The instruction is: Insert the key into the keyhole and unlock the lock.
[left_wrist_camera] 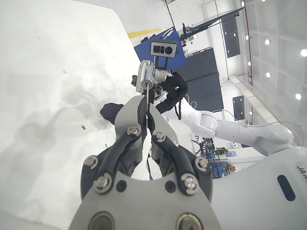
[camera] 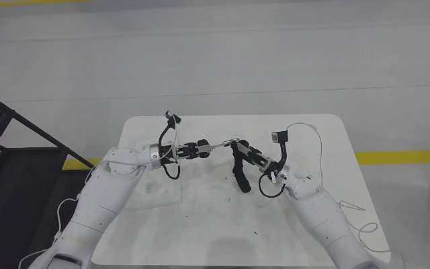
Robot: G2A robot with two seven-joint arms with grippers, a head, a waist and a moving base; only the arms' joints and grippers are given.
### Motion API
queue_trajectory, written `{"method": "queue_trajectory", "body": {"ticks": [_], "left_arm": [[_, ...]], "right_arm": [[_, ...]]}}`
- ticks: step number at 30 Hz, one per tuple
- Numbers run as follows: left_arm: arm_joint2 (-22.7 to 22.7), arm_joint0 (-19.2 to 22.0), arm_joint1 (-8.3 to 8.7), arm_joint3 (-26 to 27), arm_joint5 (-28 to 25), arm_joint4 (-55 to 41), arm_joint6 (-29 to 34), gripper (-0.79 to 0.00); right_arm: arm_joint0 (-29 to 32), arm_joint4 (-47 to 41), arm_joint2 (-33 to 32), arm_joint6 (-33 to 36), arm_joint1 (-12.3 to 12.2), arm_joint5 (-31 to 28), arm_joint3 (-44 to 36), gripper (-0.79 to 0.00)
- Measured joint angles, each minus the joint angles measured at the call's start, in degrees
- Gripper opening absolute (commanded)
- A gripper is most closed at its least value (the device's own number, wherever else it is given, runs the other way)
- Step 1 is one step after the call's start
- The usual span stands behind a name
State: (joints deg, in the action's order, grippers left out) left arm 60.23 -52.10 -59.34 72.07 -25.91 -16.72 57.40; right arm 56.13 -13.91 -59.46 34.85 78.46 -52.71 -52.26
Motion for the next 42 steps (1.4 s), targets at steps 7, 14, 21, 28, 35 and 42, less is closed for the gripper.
{"method": "queue_trajectory", "body": {"ticks": [7,14,21,28,35,42], "left_arm": [[-0.19,0.25,-0.21,-0.26,0.22,0.15,0.04,-0.785],[-0.19,0.31,-0.36,-0.51,0.34,0.3,0.0,-0.785],[-0.24,0.45,-0.52,-0.78,0.37,0.35,0.15,-0.785],[-0.22,0.55,-0.66,-1.16,0.34,0.32,0.29,-0.785],[-0.19,0.73,-0.79,-1.32,0.13,0.31,0.54,-0.785],[-0.21,0.92,-0.91,-1.34,0.3,0.38,0.96,-0.785]], "right_arm": [[0.0,0.0,0.0,0.0,0.0,0.0,0.0,-0.785],[0.0,0.0,0.0,0.0,0.0,0.0,0.0,-0.785],[0.0,0.0,0.0,0.01,0.0,0.0,0.0,-0.785],[0.0,0.0,0.0,0.0,0.0,0.0,0.0,-0.785],[0.0,0.0,0.0,0.0,0.0,0.0,0.0,-0.785],[0.0,0.0,0.0,0.0,0.0,0.0,0.0,-0.785]]}}
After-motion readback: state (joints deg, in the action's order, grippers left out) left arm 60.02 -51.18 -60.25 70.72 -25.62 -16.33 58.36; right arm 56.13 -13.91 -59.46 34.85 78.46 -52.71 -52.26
